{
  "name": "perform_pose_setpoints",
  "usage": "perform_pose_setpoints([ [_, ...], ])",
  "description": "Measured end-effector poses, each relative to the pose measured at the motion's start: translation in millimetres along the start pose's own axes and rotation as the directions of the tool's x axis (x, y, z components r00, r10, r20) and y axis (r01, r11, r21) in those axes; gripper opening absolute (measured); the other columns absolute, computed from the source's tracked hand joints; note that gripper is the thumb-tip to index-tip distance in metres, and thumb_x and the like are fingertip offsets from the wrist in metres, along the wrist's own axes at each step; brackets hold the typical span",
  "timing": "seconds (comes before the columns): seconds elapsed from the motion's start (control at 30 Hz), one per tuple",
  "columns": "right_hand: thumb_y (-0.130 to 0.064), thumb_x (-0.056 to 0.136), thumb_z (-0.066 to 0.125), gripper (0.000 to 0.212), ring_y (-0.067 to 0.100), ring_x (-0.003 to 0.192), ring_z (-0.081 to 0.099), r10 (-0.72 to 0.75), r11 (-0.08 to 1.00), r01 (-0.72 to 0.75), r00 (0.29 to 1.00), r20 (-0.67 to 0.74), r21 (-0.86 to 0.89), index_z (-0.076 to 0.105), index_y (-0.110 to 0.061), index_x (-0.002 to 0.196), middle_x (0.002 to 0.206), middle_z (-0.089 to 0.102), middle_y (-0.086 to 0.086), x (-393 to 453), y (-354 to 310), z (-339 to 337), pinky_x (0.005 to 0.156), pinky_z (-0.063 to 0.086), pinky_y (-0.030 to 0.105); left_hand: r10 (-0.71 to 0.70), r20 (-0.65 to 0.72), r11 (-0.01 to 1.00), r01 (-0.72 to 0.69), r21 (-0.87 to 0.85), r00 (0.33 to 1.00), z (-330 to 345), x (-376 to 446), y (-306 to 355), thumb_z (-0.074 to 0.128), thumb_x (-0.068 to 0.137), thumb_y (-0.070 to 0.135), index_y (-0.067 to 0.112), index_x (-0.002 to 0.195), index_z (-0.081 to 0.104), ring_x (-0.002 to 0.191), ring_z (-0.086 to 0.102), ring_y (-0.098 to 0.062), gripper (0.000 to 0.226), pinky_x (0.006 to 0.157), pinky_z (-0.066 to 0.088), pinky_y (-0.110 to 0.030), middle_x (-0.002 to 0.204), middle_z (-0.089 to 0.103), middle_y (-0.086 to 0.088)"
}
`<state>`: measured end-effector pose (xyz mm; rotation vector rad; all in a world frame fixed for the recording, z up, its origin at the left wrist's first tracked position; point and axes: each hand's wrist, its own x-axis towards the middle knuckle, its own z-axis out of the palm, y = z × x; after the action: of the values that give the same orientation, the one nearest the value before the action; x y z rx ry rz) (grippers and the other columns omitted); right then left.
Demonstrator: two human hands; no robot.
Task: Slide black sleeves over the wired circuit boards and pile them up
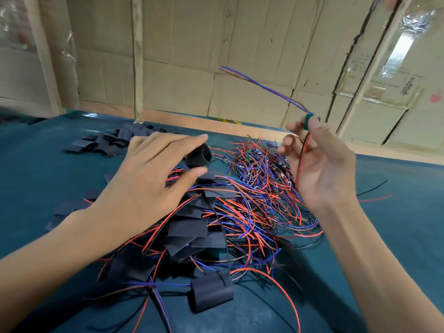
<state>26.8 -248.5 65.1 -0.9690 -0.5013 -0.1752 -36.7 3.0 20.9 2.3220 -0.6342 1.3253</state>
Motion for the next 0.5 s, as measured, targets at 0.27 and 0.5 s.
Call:
perform_pose_setpoints([
  [0.27,-0.019,0.098,0.047,0.011,0.013,0.05,0.026,0.071,0.994,-0.076,0.995,0.07,0.077,0.056,-0.014,0.094,0.086,0.059,0.005,-7,3,9,0.05,0.021,0.026,-0.306,0.063,0.872,0.306,-0.381,0.95,-2,-1,15,0.078,0.08,0.041,0.04,0.13,0.055,0.097,0.058,0.015,0.055,0.08,0.041,-0.012,0.109,0.065,0.031],
  [0.5,-0.009,0.087,0.055,0.02,0.013,0.048,0.022,-0.198,0.905,0.215,0.977,0.085,-0.366,0.071,-0.013,0.1,0.068,0.058,0.003,-5,11,-2,0.047,0.019,0.021,-0.386,0.091,0.793,0.38,-0.475,0.918,-4,4,10,0.077,0.078,0.035,0.04,0.125,0.059,0.105,0.065,-0.001,0.051,0.072,0.046,-0.028,0.108,0.07,0.025],
])
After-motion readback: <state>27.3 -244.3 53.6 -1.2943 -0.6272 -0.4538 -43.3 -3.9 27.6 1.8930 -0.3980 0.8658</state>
